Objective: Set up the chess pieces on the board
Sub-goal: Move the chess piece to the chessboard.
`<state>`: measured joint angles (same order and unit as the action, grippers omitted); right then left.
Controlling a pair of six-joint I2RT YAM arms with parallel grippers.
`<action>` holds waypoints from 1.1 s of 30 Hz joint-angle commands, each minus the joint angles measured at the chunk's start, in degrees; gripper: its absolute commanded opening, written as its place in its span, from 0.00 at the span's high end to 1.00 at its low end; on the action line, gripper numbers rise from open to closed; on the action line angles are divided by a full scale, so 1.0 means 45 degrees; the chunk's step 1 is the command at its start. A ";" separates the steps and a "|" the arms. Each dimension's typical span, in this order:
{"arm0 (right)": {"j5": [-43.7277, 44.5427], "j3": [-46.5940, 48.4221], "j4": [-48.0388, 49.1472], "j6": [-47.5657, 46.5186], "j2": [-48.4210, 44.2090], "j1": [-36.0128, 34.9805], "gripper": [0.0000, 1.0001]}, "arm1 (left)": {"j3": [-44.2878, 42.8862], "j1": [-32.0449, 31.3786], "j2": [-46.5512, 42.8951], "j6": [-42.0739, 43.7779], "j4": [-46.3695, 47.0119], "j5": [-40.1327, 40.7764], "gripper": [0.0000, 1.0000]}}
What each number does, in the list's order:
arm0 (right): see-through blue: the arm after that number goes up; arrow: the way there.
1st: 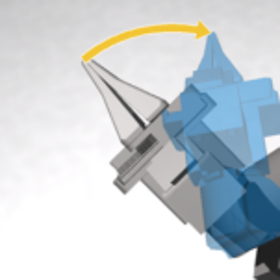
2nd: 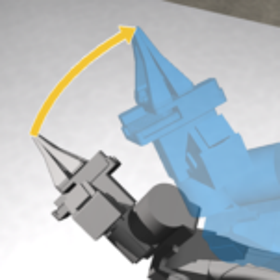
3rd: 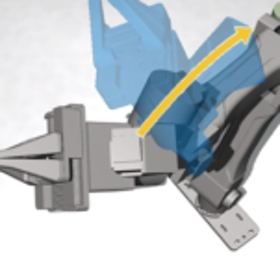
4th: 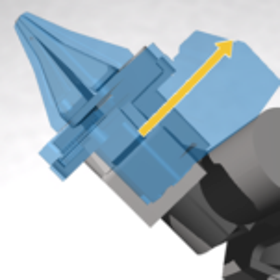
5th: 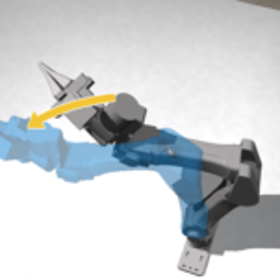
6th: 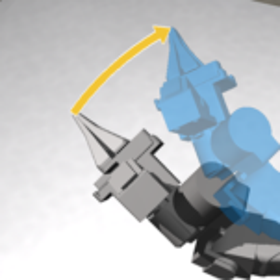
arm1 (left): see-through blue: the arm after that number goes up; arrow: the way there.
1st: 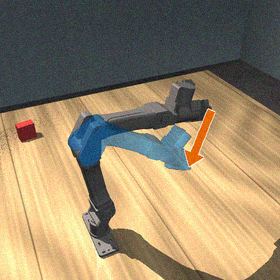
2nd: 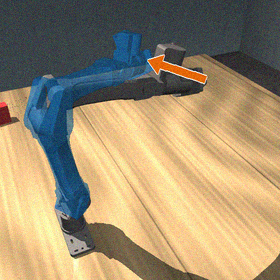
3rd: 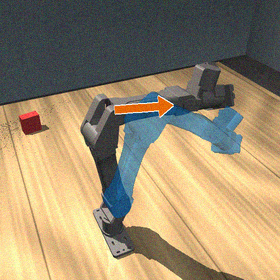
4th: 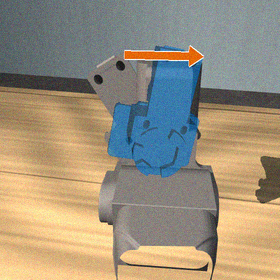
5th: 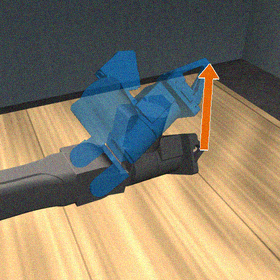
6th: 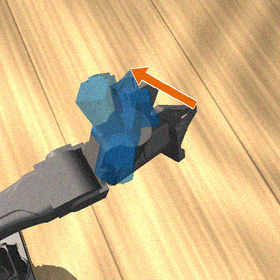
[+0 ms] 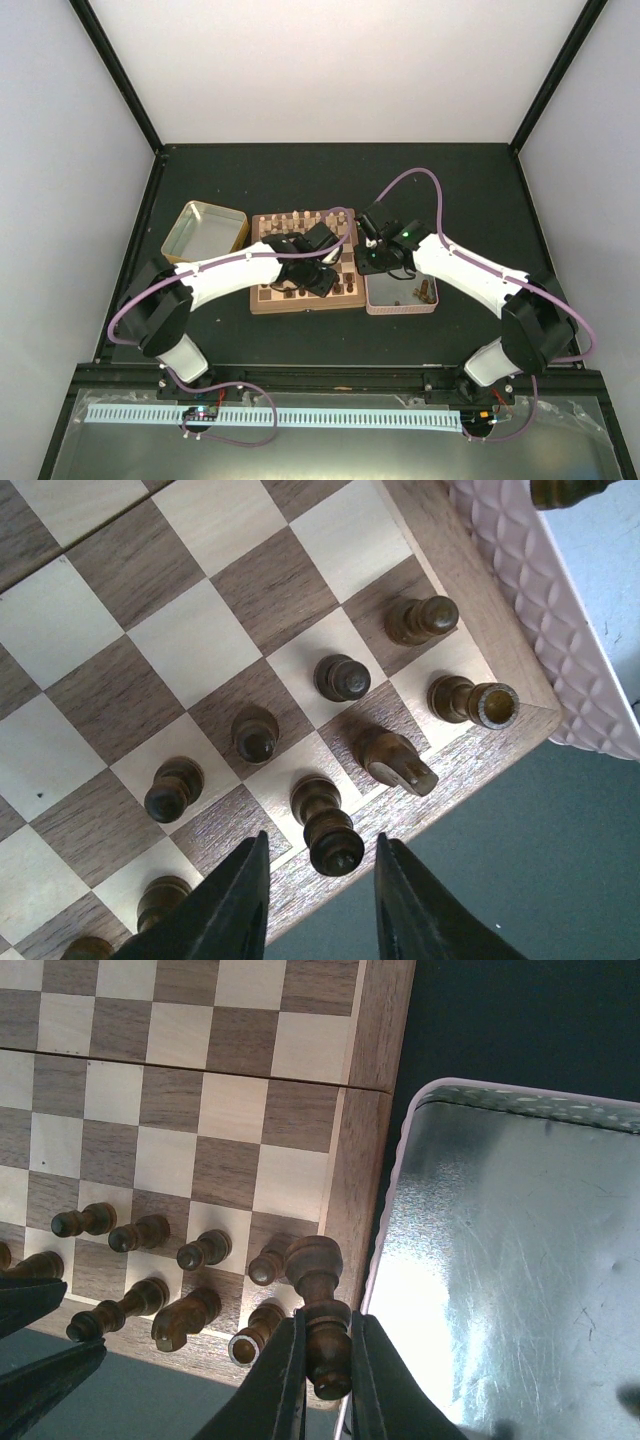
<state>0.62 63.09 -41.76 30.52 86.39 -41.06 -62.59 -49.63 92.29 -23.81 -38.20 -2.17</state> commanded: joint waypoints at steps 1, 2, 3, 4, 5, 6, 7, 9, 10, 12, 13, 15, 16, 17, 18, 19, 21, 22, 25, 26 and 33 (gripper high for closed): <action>-0.0052 -0.0055 0.0197 -0.0031 -0.0402 0.0064 0.98 | -0.0696 -0.0086 0.0314 -0.0110 -0.0231 0.0239 0.71; -0.0032 -0.0055 0.0183 -0.0026 -0.0408 0.0062 0.98 | -0.0700 -0.0095 0.0370 -0.0095 -0.0207 0.0221 0.72; -0.0023 -0.0055 0.0179 -0.0023 -0.0409 0.0062 0.98 | -0.0701 -0.0091 0.0404 -0.0086 -0.0189 0.0184 0.73; -0.0009 -0.0065 0.0163 -0.0013 -0.0426 0.0062 0.98 | -0.0701 -0.0091 0.0440 -0.0073 -0.0153 0.0155 0.74; -0.0003 -0.0073 0.0159 -0.0024 -0.0428 0.0062 0.98 | -0.0716 -0.0086 0.0476 -0.0078 -0.0141 0.0159 0.76; 0.0013 -0.0092 0.0158 -0.0020 -0.0428 0.0069 0.98 | -0.0720 -0.0085 0.0513 -0.0052 -0.0135 0.0138 0.78; 0.0017 -0.0094 0.0161 -0.0022 -0.0423 0.0077 0.98 | -0.0738 -0.0085 0.0541 -0.0042 -0.0134 0.0132 0.80; 0.0035 -0.0113 0.0158 -0.0004 -0.0428 0.0072 0.98 | -0.0757 -0.0089 0.0564 -0.0046 -0.0174 0.0180 0.85; 0.0037 -0.0114 0.0151 0.0004 -0.0431 0.0065 0.98 | -0.0759 -0.0086 0.0555 -0.0041 -0.0234 0.0226 0.86; 0.0034 -0.0128 0.0158 -0.0004 -0.0428 0.0063 0.98 | -0.0764 -0.0090 0.0519 -0.0050 -0.0374 0.0345 0.91; 0.0037 -0.0133 0.0158 0.0000 -0.0428 0.0064 0.98 | -0.0760 -0.0089 0.0481 -0.0041 -0.0452 0.0420 0.92; 0.0028 -0.0143 0.0176 0.0023 -0.0428 0.0080 0.98 | -0.0760 -0.0085 0.0398 -0.0045 -0.0685 0.0652 0.94; 0.0036 -0.0142 0.0175 0.0020 -0.0418 0.0064 0.98 | -0.0777 -0.0085 0.0349 -0.0051 -0.0828 0.0775 0.94; 0.0023 -0.0152 0.0187 0.0029 -0.0405 0.0069 0.98 | -0.0789 -0.0088 0.0309 -0.0049 -0.0965 0.0915 0.95; 0.0004 -0.0153 0.0196 0.0016 -0.0394 0.0063 0.98 | -0.0797 -0.0086 0.0269 -0.0036 -0.1107 0.1030 0.95; -0.0001 -0.0153 0.0212 0.0014 -0.0390 0.0079 0.98 | -0.0799 -0.0085 0.0221 -0.0040 -0.1203 0.1128 0.95; -0.0069 -0.0171 0.0231 0.0014 -0.0355 0.0065 0.98 | -0.0808 -0.0086 0.0176 -0.0019 -0.1374 0.1239 0.95; -0.0061 -0.0170 0.0251 0.0014 -0.0334 0.0067 0.98 | -0.0817 -0.0090 0.0180 -0.0008 -0.1434 0.1244 0.95; -0.0090 -0.0143 0.0256 0.0027 -0.0256 0.0067 0.98 | -0.0871 -0.0085 0.0212 -0.0069 -0.1620 0.1345 0.94; -0.0127 -0.0152 0.0266 0.0011 -0.0236 0.0077 0.98 | -0.0891 -0.0085 0.0230 -0.0071 -0.1687 0.1394 0.94; -0.0216 -0.0133 0.0276 0.0004 -0.0174 0.0058 0.98 | -0.0992 -0.0088 0.0266 -0.0162 -0.2013 0.1754 0.93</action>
<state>-0.12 62.74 -41.45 30.55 86.39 -41.06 -64.82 -49.63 94.13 -24.16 -44.23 3.86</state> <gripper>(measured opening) 0.097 0.128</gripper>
